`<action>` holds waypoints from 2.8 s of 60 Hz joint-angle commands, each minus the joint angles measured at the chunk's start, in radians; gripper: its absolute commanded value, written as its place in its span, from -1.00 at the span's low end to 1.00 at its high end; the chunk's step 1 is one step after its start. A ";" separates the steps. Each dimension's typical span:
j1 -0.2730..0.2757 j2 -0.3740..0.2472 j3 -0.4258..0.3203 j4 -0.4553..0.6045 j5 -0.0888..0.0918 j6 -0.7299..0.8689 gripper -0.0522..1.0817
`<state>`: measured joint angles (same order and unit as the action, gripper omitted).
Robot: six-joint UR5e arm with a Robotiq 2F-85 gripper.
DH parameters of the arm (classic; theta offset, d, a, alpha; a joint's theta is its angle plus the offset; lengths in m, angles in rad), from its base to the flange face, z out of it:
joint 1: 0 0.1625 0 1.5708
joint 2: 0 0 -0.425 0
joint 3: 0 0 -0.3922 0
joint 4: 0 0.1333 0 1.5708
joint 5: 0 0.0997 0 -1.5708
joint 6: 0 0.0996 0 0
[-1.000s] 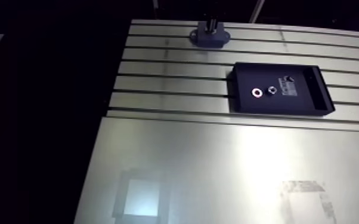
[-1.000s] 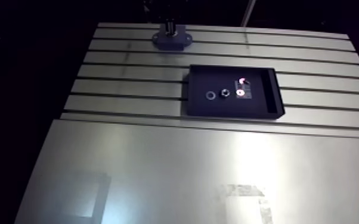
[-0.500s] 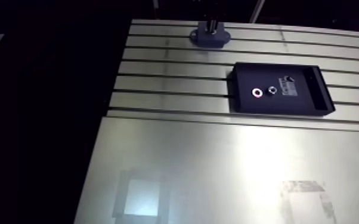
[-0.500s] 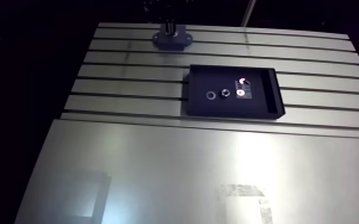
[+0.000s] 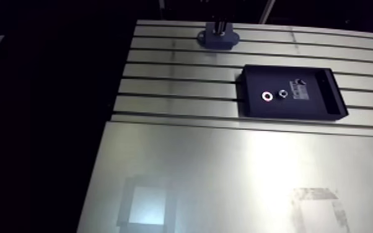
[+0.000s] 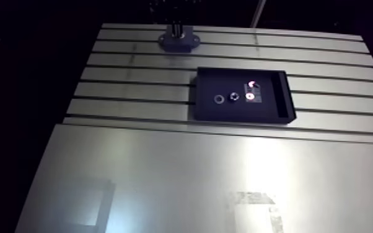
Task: Pick up the bearing and press it into the housing until flush.
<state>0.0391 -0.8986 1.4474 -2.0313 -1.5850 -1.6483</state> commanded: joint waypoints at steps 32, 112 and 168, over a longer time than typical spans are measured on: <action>0.001 -0.022 -0.015 0.007 0.000 -0.001 0.84; -0.079 -0.489 -0.040 0.526 -0.048 -0.027 -0.90; -0.142 -0.558 -0.012 0.518 -0.002 -0.045 -0.90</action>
<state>-0.1008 -1.4525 1.4339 -1.5160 -1.6137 -1.6977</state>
